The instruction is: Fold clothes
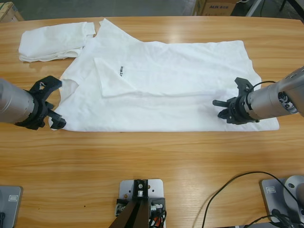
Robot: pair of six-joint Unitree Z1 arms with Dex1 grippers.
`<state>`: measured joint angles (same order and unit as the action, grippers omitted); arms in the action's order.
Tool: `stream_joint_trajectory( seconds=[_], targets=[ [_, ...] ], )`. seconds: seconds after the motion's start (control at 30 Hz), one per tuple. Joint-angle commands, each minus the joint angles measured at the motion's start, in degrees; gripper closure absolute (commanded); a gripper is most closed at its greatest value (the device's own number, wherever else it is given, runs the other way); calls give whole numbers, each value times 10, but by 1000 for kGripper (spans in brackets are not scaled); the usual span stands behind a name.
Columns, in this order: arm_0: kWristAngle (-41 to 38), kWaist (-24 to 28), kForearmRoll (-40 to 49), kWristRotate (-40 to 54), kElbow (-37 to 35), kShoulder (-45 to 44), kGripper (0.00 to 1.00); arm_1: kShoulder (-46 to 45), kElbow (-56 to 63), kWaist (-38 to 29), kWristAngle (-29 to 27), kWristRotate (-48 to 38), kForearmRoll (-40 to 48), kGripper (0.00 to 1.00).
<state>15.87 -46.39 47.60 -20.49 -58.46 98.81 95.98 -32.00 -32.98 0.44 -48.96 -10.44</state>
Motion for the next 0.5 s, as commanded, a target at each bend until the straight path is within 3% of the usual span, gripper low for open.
stream_joint_trajectory(
  seconds=[0.03,0.17,0.5],
  targets=[
    [7,0,3,279,48,16,188,32,24,-4,-9,0,9,1000],
    [-3,27,-45,295,81,-16,197,35,24,-4,-8,0,12,1000],
    [17,28,-119,267,101,6,207,37,26,-4,-5,0,16,1000]
  ],
)
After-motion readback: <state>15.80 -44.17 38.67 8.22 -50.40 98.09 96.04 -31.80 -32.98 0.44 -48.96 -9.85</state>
